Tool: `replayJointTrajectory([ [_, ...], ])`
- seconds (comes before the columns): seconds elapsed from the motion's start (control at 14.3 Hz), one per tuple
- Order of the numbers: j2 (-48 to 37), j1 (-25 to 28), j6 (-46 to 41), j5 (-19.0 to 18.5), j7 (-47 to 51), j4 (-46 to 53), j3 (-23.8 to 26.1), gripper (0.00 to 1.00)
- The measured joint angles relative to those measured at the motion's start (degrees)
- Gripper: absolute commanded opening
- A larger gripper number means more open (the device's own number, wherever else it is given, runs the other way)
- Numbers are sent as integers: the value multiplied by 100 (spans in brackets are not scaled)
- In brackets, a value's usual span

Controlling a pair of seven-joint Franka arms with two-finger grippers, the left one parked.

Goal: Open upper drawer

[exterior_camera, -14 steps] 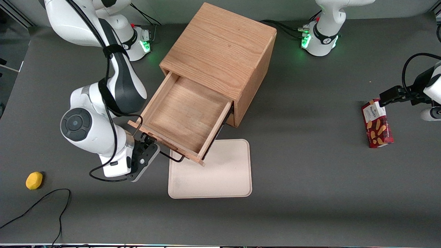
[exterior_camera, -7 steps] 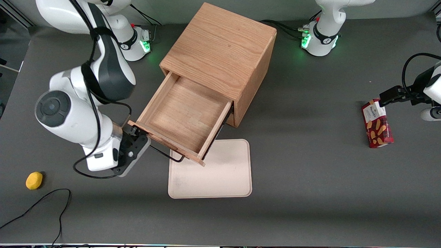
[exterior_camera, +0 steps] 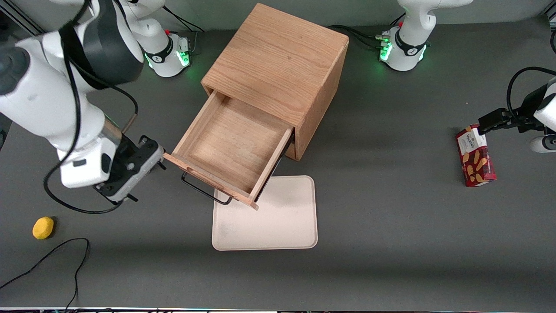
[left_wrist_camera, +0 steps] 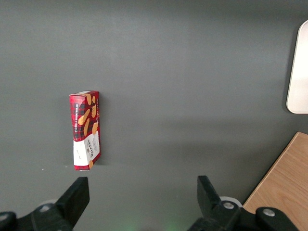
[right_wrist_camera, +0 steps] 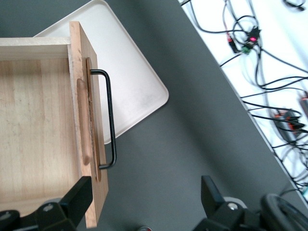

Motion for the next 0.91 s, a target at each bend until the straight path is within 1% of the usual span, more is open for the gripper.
replayJointTrajectory([
  [0.21,-400,-15,-36,-26,183,-67,-81,100],
  [0.35,-745,-45,-122,-26,767,-291,-101,100],
  [0.63,-1548,-161,-378,-50,1990,-1046,-124,100],
  [0.91,-2178,-475,-446,-70,2585,-1706,-131,100],
])
